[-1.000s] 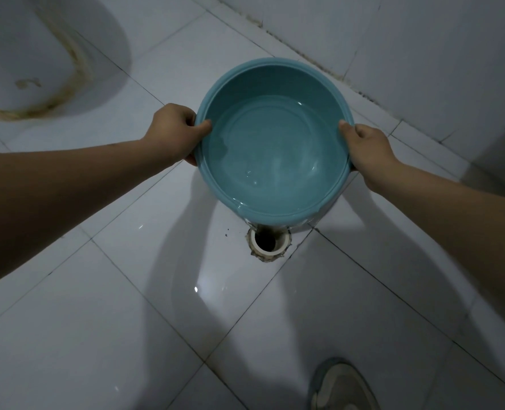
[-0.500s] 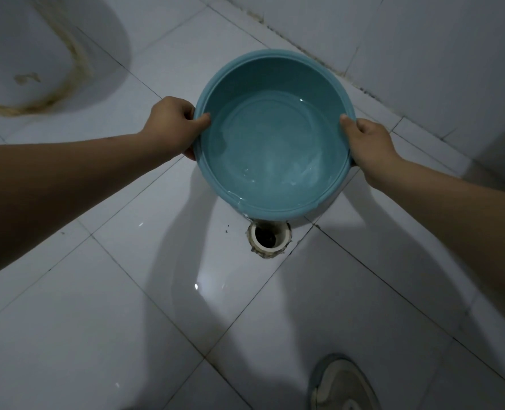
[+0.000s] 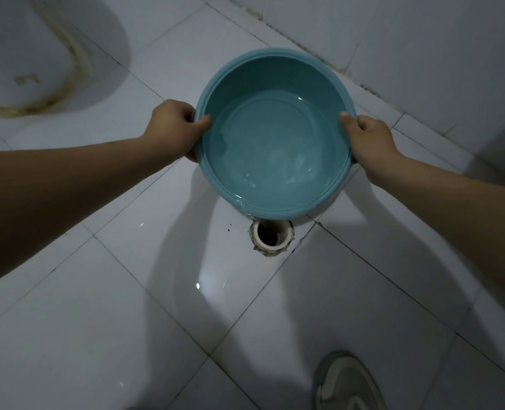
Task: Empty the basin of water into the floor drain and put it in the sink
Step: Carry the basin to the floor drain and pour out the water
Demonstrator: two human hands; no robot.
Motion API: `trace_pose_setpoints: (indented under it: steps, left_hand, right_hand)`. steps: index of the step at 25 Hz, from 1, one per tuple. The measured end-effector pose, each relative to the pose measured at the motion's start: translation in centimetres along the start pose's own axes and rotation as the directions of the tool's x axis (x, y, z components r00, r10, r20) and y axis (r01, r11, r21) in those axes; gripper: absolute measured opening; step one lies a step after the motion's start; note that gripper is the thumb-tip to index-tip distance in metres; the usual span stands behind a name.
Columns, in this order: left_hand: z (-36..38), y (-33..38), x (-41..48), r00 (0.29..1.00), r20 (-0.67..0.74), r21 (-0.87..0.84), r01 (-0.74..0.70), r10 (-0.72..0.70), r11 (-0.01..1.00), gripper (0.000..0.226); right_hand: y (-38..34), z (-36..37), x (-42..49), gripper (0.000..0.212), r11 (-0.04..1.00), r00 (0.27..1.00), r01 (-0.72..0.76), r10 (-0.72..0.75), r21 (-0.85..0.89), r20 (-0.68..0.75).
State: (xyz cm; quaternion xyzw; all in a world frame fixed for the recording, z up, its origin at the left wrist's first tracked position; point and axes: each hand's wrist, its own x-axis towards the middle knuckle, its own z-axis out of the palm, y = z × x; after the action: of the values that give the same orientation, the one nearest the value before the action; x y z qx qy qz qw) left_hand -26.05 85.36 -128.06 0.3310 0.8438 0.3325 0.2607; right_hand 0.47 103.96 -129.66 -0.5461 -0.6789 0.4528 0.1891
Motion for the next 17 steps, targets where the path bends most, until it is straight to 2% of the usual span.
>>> trace_pose_setpoints:
  steps: [14, 17]
  left_hand:
    - [0.24, -0.38, -0.23, 1.000, -0.002, -0.004, -0.013, 0.013, 1.000, 0.038]
    - [0.36, -0.39, -0.27, 1.000, 0.002, 0.004, -0.017, 0.017, 1.000, 0.038]
  right_hand:
    - [0.17, 0.17, -0.28, 0.041, 1.000, 1.000, 0.008, -0.008, -0.022, -0.003]
    - [0.31, 0.11, -0.32, 0.048, 1.000, 1.000, 0.000, 0.000, -0.023, 0.001]
